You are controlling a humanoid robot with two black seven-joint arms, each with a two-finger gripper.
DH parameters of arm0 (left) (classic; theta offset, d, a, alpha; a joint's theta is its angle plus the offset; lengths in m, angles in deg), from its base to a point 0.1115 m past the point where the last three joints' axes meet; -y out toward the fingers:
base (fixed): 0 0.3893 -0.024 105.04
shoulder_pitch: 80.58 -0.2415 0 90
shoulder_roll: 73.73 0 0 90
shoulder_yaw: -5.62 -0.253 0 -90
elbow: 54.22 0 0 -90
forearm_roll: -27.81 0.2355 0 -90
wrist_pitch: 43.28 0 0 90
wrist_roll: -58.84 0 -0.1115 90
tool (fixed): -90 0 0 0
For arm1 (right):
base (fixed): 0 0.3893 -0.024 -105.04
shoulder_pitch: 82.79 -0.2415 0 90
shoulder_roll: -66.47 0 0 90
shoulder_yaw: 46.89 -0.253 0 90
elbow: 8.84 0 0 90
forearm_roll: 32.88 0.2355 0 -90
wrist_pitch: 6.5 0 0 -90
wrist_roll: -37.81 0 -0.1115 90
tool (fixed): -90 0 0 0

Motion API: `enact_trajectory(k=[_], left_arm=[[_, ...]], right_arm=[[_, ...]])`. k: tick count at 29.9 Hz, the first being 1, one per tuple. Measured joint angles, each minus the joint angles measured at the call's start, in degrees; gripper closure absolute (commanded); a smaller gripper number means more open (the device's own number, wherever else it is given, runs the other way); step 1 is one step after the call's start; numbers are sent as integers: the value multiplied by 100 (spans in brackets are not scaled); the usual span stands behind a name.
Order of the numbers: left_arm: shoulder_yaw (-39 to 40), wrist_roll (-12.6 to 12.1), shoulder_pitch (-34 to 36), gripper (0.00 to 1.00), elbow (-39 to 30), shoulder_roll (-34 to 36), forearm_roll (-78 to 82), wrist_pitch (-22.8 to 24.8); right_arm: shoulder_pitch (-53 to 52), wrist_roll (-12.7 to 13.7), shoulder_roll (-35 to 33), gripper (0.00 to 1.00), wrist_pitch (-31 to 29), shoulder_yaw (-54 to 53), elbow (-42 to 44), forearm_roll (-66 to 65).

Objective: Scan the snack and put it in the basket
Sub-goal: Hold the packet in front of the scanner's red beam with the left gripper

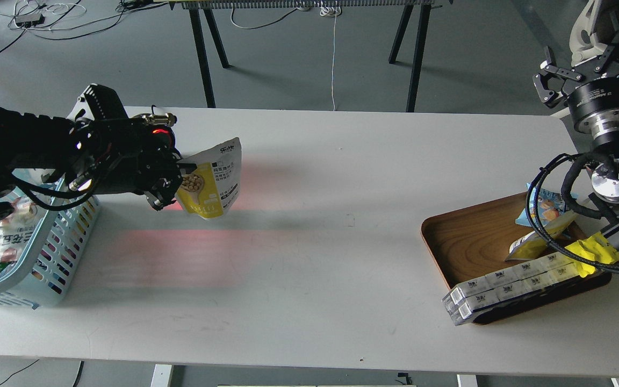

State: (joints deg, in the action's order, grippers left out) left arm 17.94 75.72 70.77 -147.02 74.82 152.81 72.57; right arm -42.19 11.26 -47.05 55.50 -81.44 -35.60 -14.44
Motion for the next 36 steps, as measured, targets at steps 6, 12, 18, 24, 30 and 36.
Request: enact_trajectory(k=[6,12,18,24,30,36], left_arm=[[5,0,0,100,74,-17,0,-3],[-1,-26,-11,100,79,-20,0,4],[-2,-26,-17,100,79,-60,0,2],[-2,-18,-18,100,59,-91,0,-1],[-5,-13,-23,100,51,-99,0,-2],[-15,-3,-26,100,51,-97,0,-2]], right_arm=[[-8,-8,-27,1,0,-4,-4,2],[-14,-8,-104,1,0,-110,-6,2],[-4,-8,-145,1,0,-160,1,2],[-12,-8,-153,1,0,-227,-3,0],[-68,-18,-153,1,0,-238,0,-7],[-102,-18,-145,1,0,-244,3,-7]])
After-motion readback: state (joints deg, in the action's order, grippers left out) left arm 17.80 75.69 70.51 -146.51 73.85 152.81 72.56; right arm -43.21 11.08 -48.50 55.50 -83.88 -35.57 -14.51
